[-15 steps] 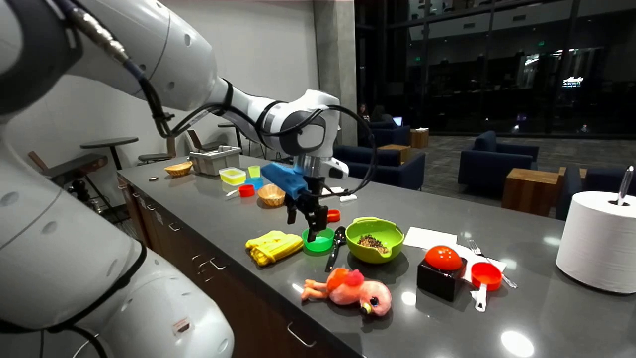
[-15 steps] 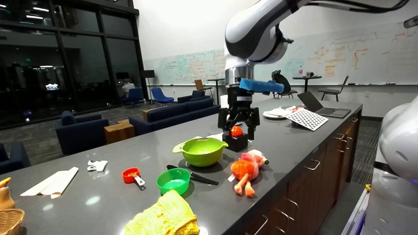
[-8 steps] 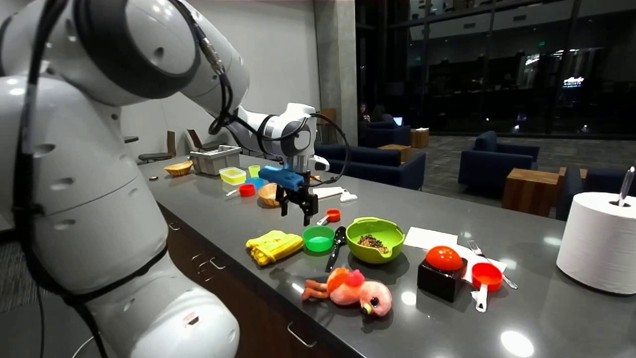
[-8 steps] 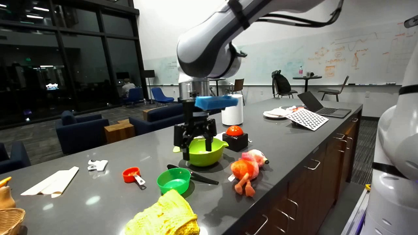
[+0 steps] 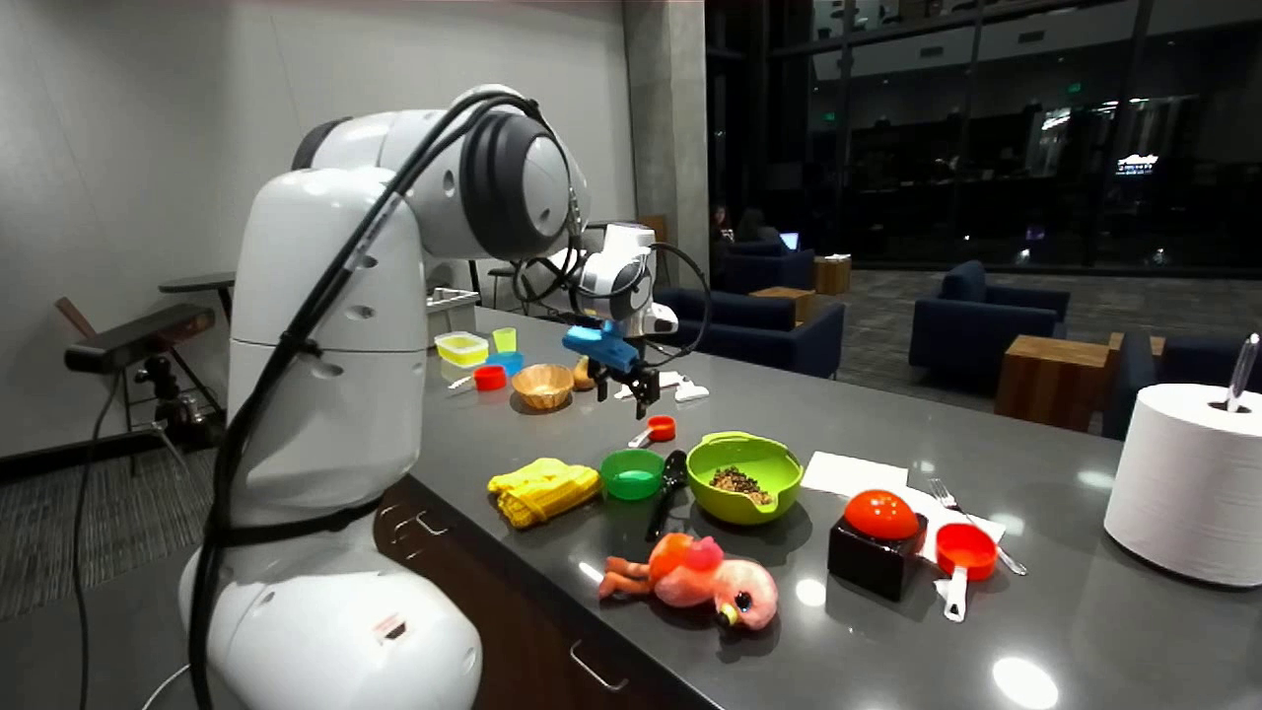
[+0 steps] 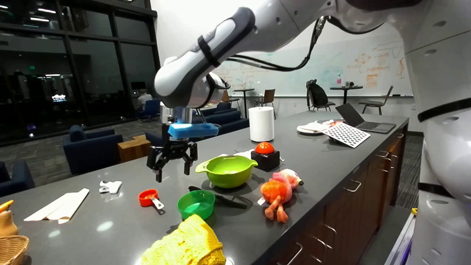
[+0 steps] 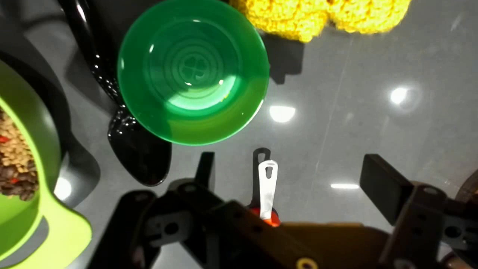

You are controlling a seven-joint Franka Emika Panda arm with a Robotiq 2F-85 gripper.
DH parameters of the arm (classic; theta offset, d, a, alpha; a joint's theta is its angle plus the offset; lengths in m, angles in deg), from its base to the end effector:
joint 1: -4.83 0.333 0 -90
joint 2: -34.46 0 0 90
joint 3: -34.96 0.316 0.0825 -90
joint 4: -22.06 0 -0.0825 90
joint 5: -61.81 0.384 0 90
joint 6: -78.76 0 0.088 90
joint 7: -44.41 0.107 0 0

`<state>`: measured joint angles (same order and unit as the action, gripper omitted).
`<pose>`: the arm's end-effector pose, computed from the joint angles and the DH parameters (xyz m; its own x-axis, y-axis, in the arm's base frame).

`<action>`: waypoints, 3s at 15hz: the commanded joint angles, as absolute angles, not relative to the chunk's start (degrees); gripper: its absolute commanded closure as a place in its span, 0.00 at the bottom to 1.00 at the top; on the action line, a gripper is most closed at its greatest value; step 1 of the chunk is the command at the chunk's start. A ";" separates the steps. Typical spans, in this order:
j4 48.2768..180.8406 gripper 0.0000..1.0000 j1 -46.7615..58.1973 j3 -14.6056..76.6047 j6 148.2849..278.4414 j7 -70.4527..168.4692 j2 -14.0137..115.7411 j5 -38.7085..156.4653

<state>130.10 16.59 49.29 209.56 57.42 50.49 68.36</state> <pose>0.5690 0.2717 0.3766 0.9876 0.1372 0.0769 0.1493 -0.9714 -0.1847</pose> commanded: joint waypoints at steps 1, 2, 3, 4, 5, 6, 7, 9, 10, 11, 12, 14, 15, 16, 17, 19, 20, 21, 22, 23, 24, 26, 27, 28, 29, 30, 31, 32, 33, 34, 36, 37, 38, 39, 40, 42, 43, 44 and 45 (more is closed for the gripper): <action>128.75 0.00 17.81 48.10 209.38 57.17 51.79 68.78; 128.06 0.00 17.90 48.08 209.38 57.16 52.52 68.80; 127.82 0.00 17.92 48.07 209.37 57.16 52.72 68.81; 127.69 0.00 17.92 48.07 209.33 57.17 52.70 68.80; 127.61 0.00 17.92 48.07 209.30 57.18 52.62 68.80; 127.53 0.00 17.94 48.07 209.29 57.19 52.60 68.80; 127.51 0.00 17.94 48.07 209.29 57.19 52.61 68.80; 127.51 0.00 17.96 48.08 209.29 57.20 52.60 68.80; 127.33 0.00 17.94 48.00 208.58 56.99 52.89 68.65; 127.01 0.00 18.04 47.93 208.05 56.77 53.34 68.54; 126.72 0.00 18.04 48.12 207.94 55.96 53.84 68.82; 126.03 0.00 18.31 48.73 209.02 53.86 54.78 69.19; 125.25 0.00 18.47 48.98 209.12 52.78 55.59 69.39; 123.39 0.00 18.99 49.17 207.80 52.13 56.98 69.14; 121.61 0.00 19.64 49.17 206.73 51.81 58.41 68.53; 116.29 0.00 21.08 48.97 203.20 51.56 62.53 67.37; 112.99 0.00 22.03 48.56 201.30 52.07 65.14 66.42; 110.07 0.00 22.79 48.21 199.61 52.26 67.32 65.74; 106.90 0.00 23.48 47.70 198.31 52.47 69.65 64.96; 103.84 0.00 24.07 47.23 197.50 52.38 71.93 64.37; 100.83 0.00 24.73 46.65 196.94 52.58 74.25 63.51; 94.68 0.00 25.50 45.94 195.11 52.22 78.72 62.71; 91.68 0.00 25.92 45.51 193.72 52.34 80.72 62.23; 88.95 0.00 26.30 45.11 191.98 52.50 82.43 61.83; 86.14 0.00 26.78 44.60 189.77 52.77 84.04 61.27; 83.70 0.00 27.22 44.11 187.37 53.06 85.33 60.81; 81.36 0.00 27.60 43.71 185.05 53.19 86.52 60.38; 79.36 0.00 27.93 43.38 182.96 53.28 87.40 60.07; 77.50 0.00 28.26 43.06 180.92 53.34 88.23 59.79; 75.96 0.00 28.55 42.81 179.05 53.27 88.86 59.54; 73.53 0.00 28.75 42.65 176.63 52.75 89.92 59.55; 72.22 0.00 28.80 42.57 175.92 52.61 90.69 59.71; 70.95 0.00 28.71 42.59 175.46 52.35 91.47 59.94; 70.36 0.00 28.59 42.58 175.39 52.22 91.90 60.12; 70.80 0.00 28.20 42.76 175.99 52.16 91.86 60.06; 71.06 0.00 27.78 42.63 176.98 51.92 92.15 60.21; 71.40 0.00 27.57 42.54 177.39 51.87 92.14 60.29; 72.00 0.00 27.25 42.60 177.88 51.67 92.04 60.44; 72.61 0.00 26.94 42.63 178.43 51.60 91.96 60.55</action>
<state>73.06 27.46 42.79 177.72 52.48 91.45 60.71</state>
